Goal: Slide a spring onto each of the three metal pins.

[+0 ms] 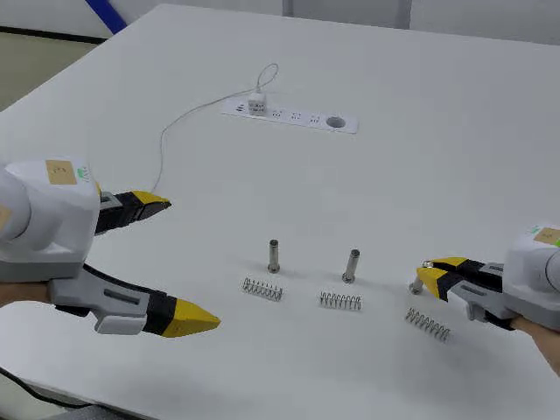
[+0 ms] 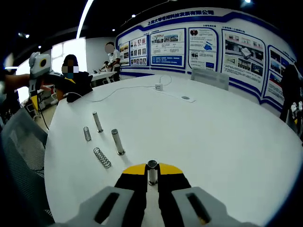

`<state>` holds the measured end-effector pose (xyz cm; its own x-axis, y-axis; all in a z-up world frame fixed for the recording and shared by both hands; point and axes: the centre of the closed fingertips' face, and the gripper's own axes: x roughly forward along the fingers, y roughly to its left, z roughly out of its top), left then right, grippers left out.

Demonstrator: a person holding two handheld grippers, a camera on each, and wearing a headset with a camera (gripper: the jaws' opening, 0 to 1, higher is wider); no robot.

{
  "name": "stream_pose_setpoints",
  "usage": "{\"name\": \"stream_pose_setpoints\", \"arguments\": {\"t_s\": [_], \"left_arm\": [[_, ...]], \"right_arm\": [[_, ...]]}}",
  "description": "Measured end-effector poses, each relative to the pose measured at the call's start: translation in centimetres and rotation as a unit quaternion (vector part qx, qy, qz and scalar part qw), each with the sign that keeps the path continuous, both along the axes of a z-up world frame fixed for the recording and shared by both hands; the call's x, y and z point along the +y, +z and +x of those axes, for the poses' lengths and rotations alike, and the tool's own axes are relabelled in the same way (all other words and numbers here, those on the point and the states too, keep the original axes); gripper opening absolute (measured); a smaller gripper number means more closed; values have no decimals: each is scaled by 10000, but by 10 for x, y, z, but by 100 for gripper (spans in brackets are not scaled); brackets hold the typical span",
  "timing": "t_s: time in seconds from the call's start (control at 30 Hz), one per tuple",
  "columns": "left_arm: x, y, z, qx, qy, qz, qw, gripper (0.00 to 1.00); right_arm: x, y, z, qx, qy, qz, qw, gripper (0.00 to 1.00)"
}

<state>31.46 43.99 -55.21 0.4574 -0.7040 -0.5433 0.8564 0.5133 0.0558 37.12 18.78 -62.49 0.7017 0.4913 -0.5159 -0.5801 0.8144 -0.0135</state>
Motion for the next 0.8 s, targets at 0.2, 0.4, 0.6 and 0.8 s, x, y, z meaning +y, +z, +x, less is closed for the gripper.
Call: {"name": "stream_pose_setpoints", "arguments": {"t_s": [0.2,0.4,0.6,0.8], "left_arm": [[1,0,-3,-9,13,18,10000,100],[-1,0,-8,8,-13,15,10000,100],[-1,-2,-10,51,-9,16,10000,100],[-4,-5,-11,100,-56,40,9999,100]], "right_arm": [[1,0,2,74,-70,51,9999,9],[0,-1,2,124,-115,21,9999,9],[-4,-3,-1,233,-156,105,9996,14],[-10,-2,-8,240,29,204,9995,17]]}}
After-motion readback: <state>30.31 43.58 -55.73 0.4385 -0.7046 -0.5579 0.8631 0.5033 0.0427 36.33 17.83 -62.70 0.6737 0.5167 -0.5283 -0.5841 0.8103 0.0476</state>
